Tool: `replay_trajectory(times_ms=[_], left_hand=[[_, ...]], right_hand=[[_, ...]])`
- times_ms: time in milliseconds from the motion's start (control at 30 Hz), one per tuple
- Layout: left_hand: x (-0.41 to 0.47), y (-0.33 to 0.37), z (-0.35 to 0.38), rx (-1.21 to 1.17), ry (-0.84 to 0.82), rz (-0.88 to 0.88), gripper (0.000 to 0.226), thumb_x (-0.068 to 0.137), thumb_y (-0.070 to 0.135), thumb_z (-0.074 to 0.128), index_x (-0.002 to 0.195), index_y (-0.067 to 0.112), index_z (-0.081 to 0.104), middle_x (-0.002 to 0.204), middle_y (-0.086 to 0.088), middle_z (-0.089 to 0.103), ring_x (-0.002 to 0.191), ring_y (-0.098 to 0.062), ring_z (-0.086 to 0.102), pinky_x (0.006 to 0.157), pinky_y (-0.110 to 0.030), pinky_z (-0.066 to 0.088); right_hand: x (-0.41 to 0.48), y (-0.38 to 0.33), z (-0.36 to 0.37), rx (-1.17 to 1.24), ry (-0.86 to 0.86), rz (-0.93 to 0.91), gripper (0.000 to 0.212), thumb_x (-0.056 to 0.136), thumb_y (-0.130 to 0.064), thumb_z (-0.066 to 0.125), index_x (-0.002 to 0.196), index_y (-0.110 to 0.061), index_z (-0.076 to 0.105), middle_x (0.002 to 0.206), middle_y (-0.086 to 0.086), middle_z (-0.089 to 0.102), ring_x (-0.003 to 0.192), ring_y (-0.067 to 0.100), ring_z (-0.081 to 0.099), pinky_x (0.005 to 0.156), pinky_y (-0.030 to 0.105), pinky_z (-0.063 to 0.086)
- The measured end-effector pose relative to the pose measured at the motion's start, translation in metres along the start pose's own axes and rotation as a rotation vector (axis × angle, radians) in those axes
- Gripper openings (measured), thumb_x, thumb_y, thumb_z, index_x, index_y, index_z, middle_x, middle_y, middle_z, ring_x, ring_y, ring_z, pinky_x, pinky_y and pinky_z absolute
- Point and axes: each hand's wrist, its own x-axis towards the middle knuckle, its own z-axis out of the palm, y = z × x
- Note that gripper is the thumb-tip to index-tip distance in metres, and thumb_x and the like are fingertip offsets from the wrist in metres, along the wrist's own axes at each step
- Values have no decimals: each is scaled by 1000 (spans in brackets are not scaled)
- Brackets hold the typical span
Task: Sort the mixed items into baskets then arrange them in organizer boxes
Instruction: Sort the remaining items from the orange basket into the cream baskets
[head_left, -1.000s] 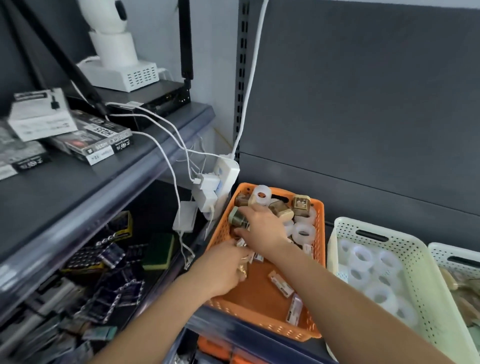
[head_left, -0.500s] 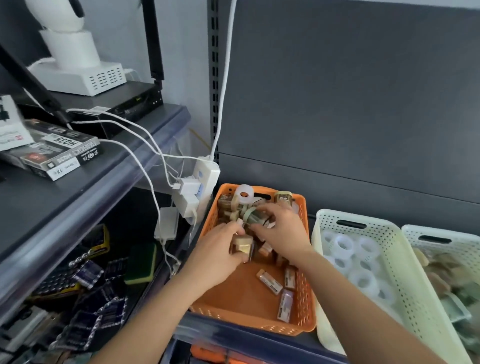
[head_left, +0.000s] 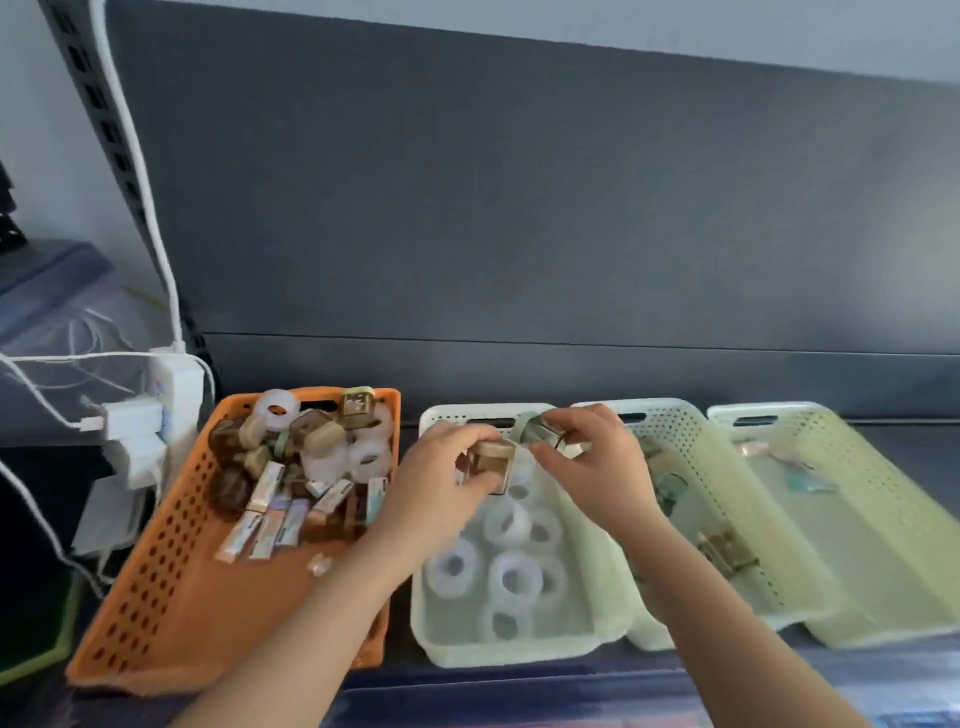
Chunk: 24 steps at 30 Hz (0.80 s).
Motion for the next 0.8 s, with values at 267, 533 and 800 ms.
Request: replay_trajectory(times_ms=[267, 533, 800], left_hand=[[29, 69, 104, 177, -87, 151, 34, 87, 20, 66, 116, 21, 49, 119, 4, 42, 88, -16, 55, 76, -29, 44], [33, 67, 157, 763, -376, 184, 34, 95, 13, 44, 124, 20, 60, 133, 1, 53, 136, -19, 31, 115, -49, 17], [24, 61, 142, 666, -316, 169, 33, 100, 33, 40, 111, 13, 63, 128, -1, 55, 136, -20, 30, 113, -42, 23]], right_hand=[[-15, 94, -80, -295, -36, 115, 36, 82, -29, 66, 118, -26, 63, 108, -6, 55, 84, 13, 56, 69, 24, 41], [-12, 134, -93, -519, -158, 72, 28, 85, -23, 61, 111, -17, 54, 105, 4, 58, 97, 23, 55, 74, 30, 44], [2, 132, -67, -517, -178, -57, 34, 96, -35, 44, 126, -18, 48, 130, 2, 54, 123, 22, 48, 99, 34, 40]])
